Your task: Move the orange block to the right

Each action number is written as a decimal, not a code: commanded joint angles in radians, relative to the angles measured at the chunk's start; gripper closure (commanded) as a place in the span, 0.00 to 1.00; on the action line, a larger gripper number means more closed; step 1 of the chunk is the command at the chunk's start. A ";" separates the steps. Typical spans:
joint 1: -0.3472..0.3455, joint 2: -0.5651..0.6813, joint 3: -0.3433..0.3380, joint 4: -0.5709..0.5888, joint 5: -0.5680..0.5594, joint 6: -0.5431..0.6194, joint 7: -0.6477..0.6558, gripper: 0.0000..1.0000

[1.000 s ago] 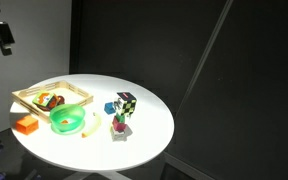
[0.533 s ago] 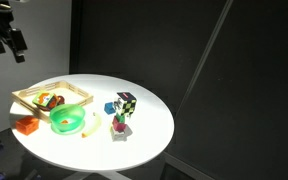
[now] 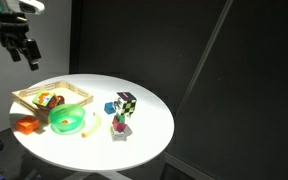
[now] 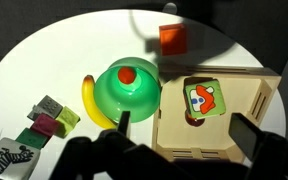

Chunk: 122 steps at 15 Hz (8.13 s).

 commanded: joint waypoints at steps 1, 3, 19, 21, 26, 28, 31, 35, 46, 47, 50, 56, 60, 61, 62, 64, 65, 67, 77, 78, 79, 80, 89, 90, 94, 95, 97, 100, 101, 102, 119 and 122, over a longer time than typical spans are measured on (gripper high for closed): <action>-0.004 0.071 -0.021 0.022 -0.019 0.055 -0.009 0.00; -0.004 0.111 -0.024 0.030 -0.022 0.092 -0.012 0.00; 0.028 0.403 -0.055 0.102 0.004 0.119 -0.068 0.00; 0.027 0.415 -0.052 0.110 -0.003 0.113 -0.062 0.00; 0.022 0.411 -0.045 0.087 -0.017 0.145 -0.038 0.00; 0.022 0.411 -0.045 0.087 -0.017 0.144 -0.038 0.00; 0.023 0.412 -0.044 0.079 -0.019 0.138 -0.045 0.00; 0.021 0.434 -0.044 0.071 -0.023 0.145 -0.043 0.00; 0.019 0.522 -0.038 0.051 -0.041 0.252 -0.030 0.00; 0.018 0.533 -0.037 0.047 -0.045 0.263 -0.026 0.00; 0.017 0.565 -0.035 0.035 -0.068 0.305 -0.014 0.00; 0.021 0.638 -0.034 0.037 -0.118 0.383 0.023 0.00; 0.034 0.678 -0.032 0.044 -0.140 0.417 0.057 0.00; 0.040 0.686 -0.031 0.045 -0.143 0.424 0.066 0.00; 0.046 0.693 -0.031 0.045 -0.151 0.431 0.077 0.00; 0.059 0.706 -0.030 0.047 -0.167 0.440 0.098 0.00; 0.065 0.713 -0.030 0.048 -0.174 0.445 0.107 0.00; 0.078 0.727 -0.031 0.050 -0.184 0.459 0.115 0.00; 0.109 0.793 -0.047 0.059 -0.207 0.527 0.097 0.00; 0.110 0.800 -0.049 0.061 -0.205 0.533 0.094 0.00; 0.111 0.807 -0.051 0.062 -0.205 0.540 0.091 0.00; 0.113 0.812 -0.054 0.063 -0.205 0.546 0.091 0.00; 0.122 0.859 -0.073 0.069 -0.195 0.583 0.067 0.00; 0.122 0.864 -0.076 0.070 -0.195 0.585 0.066 0.00; 0.123 0.880 -0.082 0.074 -0.192 0.586 0.060 0.00; 0.123 0.884 -0.083 0.075 -0.191 0.585 0.059 0.00; 0.124 0.890 -0.084 0.077 -0.189 0.585 0.056 0.00; 0.128 0.896 -0.089 0.080 -0.191 0.581 0.056 0.25; 0.128 0.897 -0.089 0.081 -0.190 0.581 0.055 0.27; 0.127 0.897 -0.089 0.082 -0.189 0.580 0.053 0.34; 0.130 0.753 -0.067 0.060 -0.168 0.394 0.067 0.75; 0.123 0.688 -0.057 0.057 -0.171 0.323 0.078 0.75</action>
